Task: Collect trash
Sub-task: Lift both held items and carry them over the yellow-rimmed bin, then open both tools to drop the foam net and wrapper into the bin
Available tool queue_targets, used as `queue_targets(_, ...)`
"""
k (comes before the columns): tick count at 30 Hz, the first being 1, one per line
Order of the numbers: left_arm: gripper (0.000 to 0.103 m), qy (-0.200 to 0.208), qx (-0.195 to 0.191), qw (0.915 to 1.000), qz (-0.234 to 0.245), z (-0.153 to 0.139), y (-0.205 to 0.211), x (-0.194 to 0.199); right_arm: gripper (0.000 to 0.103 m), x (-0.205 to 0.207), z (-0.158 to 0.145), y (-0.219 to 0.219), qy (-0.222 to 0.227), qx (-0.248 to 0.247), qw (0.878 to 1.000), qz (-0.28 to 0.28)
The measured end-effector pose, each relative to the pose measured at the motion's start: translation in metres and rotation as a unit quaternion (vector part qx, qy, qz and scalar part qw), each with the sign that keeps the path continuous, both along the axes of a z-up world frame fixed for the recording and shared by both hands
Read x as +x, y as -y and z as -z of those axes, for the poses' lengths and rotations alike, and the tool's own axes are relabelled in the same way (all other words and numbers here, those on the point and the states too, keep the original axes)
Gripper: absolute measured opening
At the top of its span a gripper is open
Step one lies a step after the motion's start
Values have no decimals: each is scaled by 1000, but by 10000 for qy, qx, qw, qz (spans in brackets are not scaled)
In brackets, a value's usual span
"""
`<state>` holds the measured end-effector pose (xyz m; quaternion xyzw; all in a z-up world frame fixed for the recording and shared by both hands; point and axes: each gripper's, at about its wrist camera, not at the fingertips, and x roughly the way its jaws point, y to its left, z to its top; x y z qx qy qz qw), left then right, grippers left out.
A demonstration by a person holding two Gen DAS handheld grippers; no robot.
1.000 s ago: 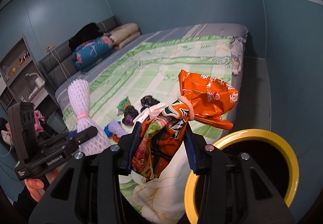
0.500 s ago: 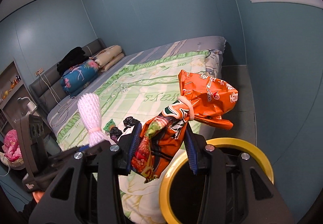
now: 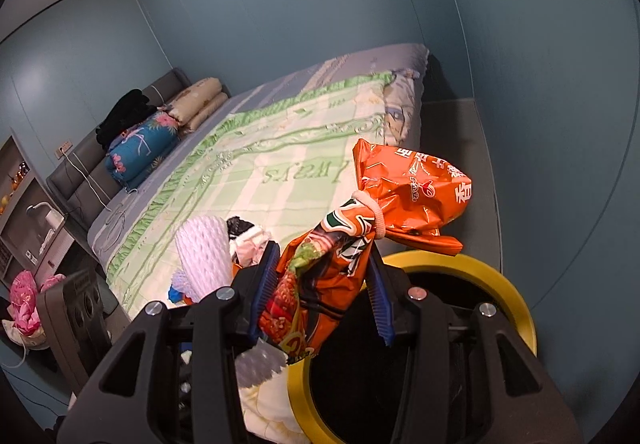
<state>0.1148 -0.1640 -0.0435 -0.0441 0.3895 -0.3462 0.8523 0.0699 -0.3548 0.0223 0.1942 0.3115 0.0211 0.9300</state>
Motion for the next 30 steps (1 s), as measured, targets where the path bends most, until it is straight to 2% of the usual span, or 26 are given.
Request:
queue_targets(5, 29, -225, 46, 9997, 118, 16, 9, 1, 42, 12, 17, 10, -223, 205, 9995, 0)
queue_targets(16, 32, -411, 235, 9984, 324, 39, 26, -2, 46, 33, 66, 37, -732, 868, 9934, 167)
queue_targets(20, 38, -436, 196, 9983, 335, 40, 25, -2, 50, 31, 70, 44, -715, 952, 9926, 252)
queue_targets(23, 50, -404, 193, 9986, 287, 38, 25, -3, 53, 28, 69, 47, -680, 960, 9926, 313)
queue_targets(30, 62, -314, 210, 9992, 125, 33, 18, -2, 57, 22, 66, 52, -610, 1015, 9921, 416)
